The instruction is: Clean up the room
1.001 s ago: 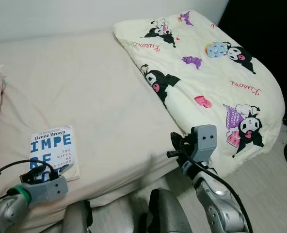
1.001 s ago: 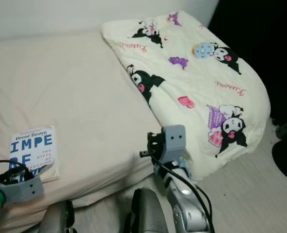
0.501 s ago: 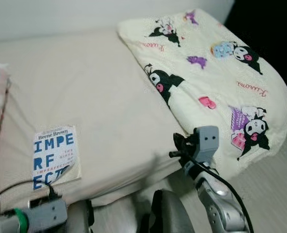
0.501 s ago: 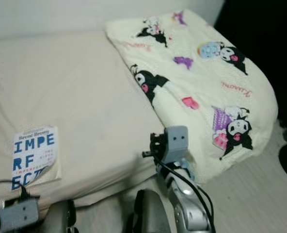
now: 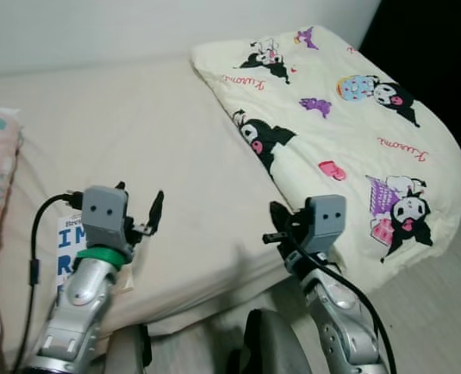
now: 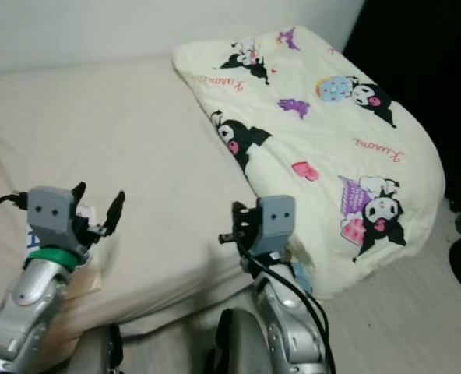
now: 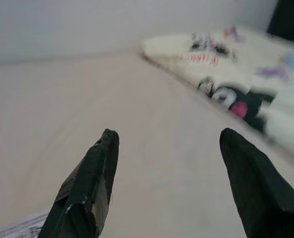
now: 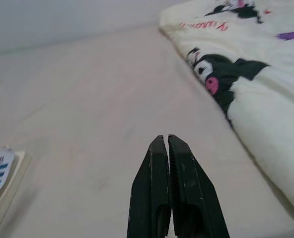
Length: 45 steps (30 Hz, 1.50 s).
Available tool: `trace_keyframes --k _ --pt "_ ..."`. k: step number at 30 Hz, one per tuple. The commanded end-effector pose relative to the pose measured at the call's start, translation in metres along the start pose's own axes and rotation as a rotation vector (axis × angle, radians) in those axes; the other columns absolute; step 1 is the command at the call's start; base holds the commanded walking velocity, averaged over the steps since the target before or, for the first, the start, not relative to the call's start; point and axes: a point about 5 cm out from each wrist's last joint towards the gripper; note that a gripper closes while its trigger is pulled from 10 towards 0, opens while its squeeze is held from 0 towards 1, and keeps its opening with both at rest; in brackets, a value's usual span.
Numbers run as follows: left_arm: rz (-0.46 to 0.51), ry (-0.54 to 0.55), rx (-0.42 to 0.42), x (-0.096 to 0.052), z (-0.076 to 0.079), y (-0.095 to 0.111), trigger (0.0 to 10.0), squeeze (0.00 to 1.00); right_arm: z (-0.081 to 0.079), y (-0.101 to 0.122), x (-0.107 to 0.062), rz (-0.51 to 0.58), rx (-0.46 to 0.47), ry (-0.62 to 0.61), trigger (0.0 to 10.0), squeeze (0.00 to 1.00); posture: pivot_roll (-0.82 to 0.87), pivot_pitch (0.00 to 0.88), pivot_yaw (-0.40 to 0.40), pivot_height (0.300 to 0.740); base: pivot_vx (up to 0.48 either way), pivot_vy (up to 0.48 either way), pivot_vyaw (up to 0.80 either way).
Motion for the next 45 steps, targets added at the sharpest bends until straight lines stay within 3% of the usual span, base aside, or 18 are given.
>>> trace_keyframes --k 1,6,11,12,17,31,45 --pt "-0.003 0.027 -0.070 0.003 0.007 0.006 10.0 0.00 0.005 -0.007 -0.005 -0.011 0.015 -0.045 10.0 0.00 -0.02 0.056 -0.013 0.621 0.000 0.000 0.00" --pt "0.026 0.028 -0.072 0.012 0.015 0.021 10.0 0.00 0.009 -0.004 -0.007 0.010 0.019 -0.083 10.0 0.00 -0.02 0.035 -0.012 0.634 0.000 0.000 0.00" --pt "0.021 0.032 0.046 0.016 0.009 0.025 10.0 0.00 0.010 -0.004 -0.006 0.018 0.011 -0.093 10.0 0.00 -0.02 0.019 -0.007 0.648 0.000 0.000 0.00" --pt "0.002 0.028 0.103 0.016 0.004 0.022 10.0 0.00 0.012 -0.004 -0.005 0.019 0.004 -0.094 10.0 0.00 -0.02 0.019 -0.006 0.652 0.000 0.000 0.00" --pt "-0.072 -0.004 0.222 0.011 -0.002 0.009 10.0 0.00 0.015 -0.003 -0.003 0.030 -0.009 -0.102 10.0 0.00 -0.02 0.020 -0.006 0.666 0.000 0.000 0.00" --pt "-0.160 -0.014 0.255 0.003 -0.004 -0.008 10.0 0.00 0.017 -0.006 -0.003 0.021 -0.017 -0.134 10.0 0.00 -0.02 0.026 -0.001 0.709 0.000 0.000 -0.06" --pt "-0.203 0.004 0.251 -0.001 -0.008 -0.019 10.0 0.00 0.011 -0.015 -0.004 -0.007 -0.032 -0.126 10.0 0.00 -0.02 0.023 0.003 0.709 0.000 0.000 -0.03"
Point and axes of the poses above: a point about 5 cm out from each wrist's last joint towards the gripper, its own x axis pointing out of the wrist towards the gripper, its own y axis along the axis of the wrist's last joint, z = x × y, and after that the axes turned 8 degrees about -x, right-handed
